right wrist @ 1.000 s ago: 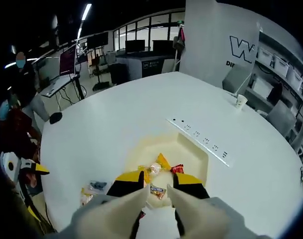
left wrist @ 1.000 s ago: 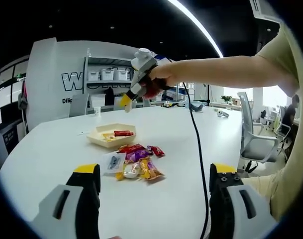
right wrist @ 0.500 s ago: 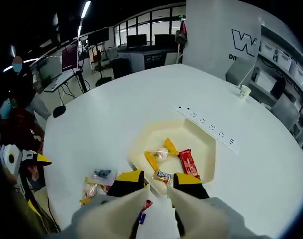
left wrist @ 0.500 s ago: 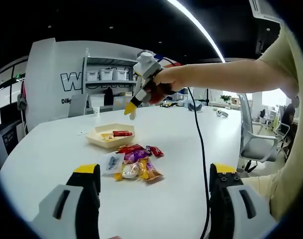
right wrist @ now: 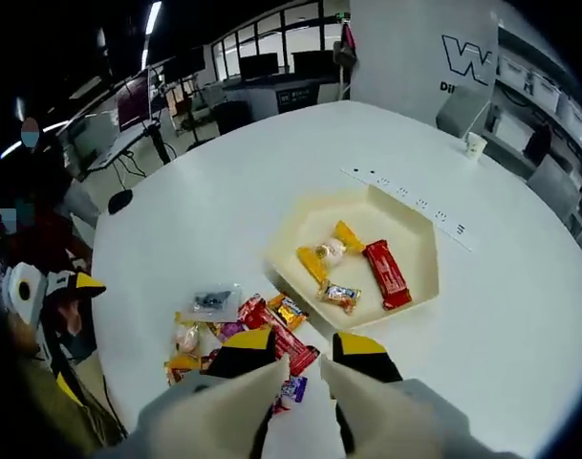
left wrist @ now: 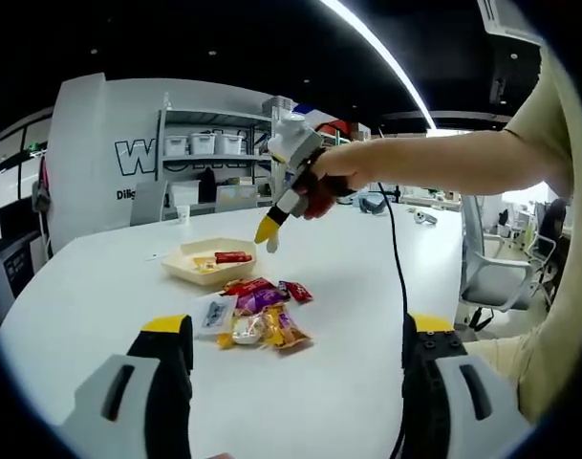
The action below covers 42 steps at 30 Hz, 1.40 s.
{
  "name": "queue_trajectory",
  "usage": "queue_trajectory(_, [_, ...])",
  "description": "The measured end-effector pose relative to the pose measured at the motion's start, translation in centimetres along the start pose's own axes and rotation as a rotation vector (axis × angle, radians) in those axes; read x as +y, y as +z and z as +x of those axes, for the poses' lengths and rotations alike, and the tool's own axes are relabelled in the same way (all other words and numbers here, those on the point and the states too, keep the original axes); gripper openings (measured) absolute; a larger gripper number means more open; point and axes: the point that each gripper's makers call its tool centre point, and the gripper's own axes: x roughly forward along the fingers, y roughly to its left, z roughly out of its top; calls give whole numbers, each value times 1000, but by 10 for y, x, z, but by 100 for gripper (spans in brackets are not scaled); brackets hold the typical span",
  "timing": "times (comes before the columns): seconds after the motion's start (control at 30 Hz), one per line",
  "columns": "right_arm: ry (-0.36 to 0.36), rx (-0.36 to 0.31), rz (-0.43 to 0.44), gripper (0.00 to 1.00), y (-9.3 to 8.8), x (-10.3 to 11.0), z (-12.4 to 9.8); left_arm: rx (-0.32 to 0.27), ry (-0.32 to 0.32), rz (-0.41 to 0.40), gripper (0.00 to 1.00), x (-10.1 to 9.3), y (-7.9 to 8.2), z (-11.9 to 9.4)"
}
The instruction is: Place the target food into the container with the food tongs after gripping and lifting it, then release it inside without dropping or visibly crushing the food.
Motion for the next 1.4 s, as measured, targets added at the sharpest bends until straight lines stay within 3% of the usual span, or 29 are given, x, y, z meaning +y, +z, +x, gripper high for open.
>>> queue_trajectory(0.7, [33, 47, 35, 19, -40, 26, 1, -3, -9, -4, 89, -5, -1, 2])
queue_trajectory(1.4, [90, 62, 20, 19, -45, 56, 15, -3, -9, -9, 89, -6, -3, 1])
